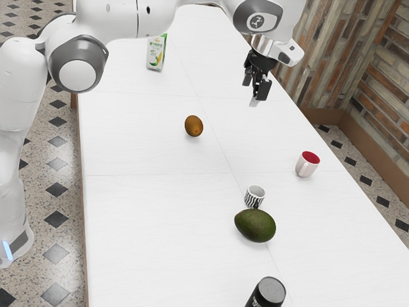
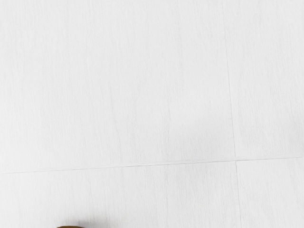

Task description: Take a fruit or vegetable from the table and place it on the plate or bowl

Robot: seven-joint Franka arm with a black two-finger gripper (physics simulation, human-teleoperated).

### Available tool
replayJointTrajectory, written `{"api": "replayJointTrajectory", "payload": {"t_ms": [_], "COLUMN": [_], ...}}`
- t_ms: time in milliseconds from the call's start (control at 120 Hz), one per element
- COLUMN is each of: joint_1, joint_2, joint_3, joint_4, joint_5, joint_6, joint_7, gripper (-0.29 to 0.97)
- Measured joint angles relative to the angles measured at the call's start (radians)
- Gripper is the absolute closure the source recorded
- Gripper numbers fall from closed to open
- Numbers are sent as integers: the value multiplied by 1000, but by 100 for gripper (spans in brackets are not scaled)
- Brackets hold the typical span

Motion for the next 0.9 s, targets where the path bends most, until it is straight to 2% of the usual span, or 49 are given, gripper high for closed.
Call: {"api": "replayJointTrajectory", "payload": {"t_ms": [358,392,467,508,625,742,900], "joint_1": [58,58,97,101,65,-8,-6], "joint_2": [7,15,47,54,52,47,47], "joint_3": [-7,-9,-4,-6,-9,-11,-8], "joint_4": [14,17,16,16,16,26,27], "joint_5": [-74,-90,-175,-193,-200,-155,-165], "joint_6": [0,1,2,2,-10,-23,-27], "joint_7": [24,25,27,27,29,24,12], "gripper": [0,0,0,0,0,0,0]}}
